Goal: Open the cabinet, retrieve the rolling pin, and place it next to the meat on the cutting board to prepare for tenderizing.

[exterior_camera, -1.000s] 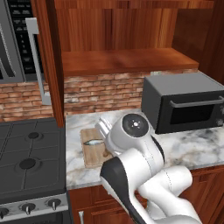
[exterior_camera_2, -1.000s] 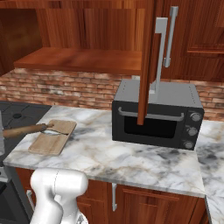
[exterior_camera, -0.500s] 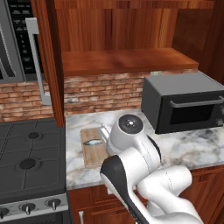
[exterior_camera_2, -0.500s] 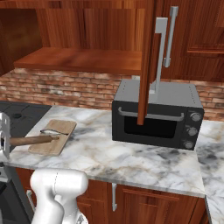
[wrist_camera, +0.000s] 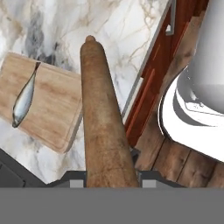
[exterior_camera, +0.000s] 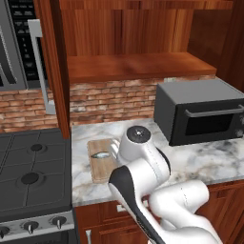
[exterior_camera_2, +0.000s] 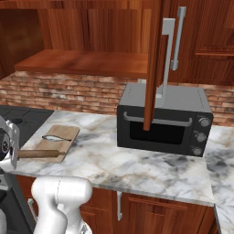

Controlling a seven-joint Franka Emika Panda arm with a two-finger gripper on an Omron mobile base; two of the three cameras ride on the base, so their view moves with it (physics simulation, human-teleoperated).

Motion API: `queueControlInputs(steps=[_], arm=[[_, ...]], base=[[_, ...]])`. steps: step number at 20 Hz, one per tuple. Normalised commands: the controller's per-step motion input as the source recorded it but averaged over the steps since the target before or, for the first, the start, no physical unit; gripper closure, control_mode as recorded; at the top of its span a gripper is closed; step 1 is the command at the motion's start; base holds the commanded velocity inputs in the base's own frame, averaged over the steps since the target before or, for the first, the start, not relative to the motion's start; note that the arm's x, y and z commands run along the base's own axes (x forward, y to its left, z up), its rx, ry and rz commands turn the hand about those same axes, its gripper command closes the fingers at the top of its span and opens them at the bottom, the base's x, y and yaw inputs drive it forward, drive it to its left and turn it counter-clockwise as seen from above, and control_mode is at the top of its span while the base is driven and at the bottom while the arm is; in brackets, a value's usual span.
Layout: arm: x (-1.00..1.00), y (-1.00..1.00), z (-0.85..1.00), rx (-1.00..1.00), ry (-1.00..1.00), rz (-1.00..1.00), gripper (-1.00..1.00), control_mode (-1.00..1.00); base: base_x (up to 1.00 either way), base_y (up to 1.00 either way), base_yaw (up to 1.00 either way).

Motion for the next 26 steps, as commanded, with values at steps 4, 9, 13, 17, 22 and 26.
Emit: queueControlInputs(steps=[4, 9, 13, 17, 22, 26], arm=[[0.40, -0.03, -0.21, 0.00, 0.12, -0.05, 1.00, -1.00], [0.46, -0.01, -0.17, 0.00, 0.11, -0.06, 1.00, -1.00], [0.47, 0.00, -0.15, 0.00, 0.09, -0.06, 1.00, -1.00], [0.43, 0.00, -0.17, 0.00, 0.07, -0.05, 1.00, -1.00], [0.36, 0.00, -0.21, -0.03, 0.05, -0.02, 1.00, -1.00], [0.31, 0.00, -0.32, -0.10, 0.02, 0.00, 1.00, -1.00]], base=[[0.00, 0.00, 0.00], [0.00, 0.00, 0.00], [0.00, 0.00, 0.00], [0.00, 0.00, 0.00], [0.00, 0.00, 0.00], [0.00, 0.00, 0.00]])
